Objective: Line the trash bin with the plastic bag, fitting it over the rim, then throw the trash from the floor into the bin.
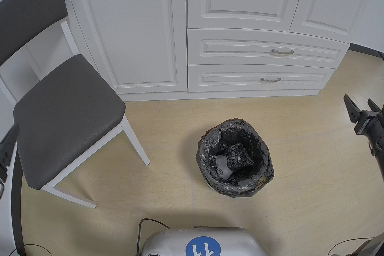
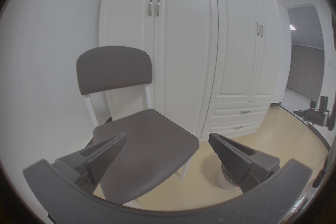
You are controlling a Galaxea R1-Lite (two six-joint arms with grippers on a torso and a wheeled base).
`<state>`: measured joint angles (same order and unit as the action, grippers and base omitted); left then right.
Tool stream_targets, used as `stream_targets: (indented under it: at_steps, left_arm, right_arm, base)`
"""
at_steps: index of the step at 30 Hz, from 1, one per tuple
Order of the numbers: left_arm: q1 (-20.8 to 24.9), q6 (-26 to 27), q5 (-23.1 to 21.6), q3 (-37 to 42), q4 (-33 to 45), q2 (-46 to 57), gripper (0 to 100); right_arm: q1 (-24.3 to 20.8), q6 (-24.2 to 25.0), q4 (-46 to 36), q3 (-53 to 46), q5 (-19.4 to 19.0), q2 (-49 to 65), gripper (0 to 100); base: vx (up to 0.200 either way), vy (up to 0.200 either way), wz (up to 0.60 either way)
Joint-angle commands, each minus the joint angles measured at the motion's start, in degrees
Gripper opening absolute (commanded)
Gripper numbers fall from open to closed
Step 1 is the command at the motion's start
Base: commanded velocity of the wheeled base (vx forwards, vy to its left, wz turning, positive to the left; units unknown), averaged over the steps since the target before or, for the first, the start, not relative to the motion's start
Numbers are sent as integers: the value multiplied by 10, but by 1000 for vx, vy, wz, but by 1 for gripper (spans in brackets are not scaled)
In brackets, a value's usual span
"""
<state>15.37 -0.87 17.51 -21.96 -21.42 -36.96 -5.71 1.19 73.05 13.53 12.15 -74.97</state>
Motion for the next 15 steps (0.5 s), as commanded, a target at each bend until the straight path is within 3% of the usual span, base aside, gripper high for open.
stream_targets:
  at_steps: [1, 10, 15]
  left_arm:
    - [-69, 0, 5, -99, 99, 83, 100]
    - [-85, 0, 5, -168, 241, 193, 100]
    - [-85, 0, 6, -170, 277, 237, 100]
  right_arm:
    - [-10, 7, -186, 69, -6, 227, 100]
    - [17, 20, -363, 93, 0, 410, 100]
    - [39, 20, -456, 99, -6, 523, 100]
  base:
    - [0, 0, 0]
    - [0, 0, 0]
    - [0, 0, 0]
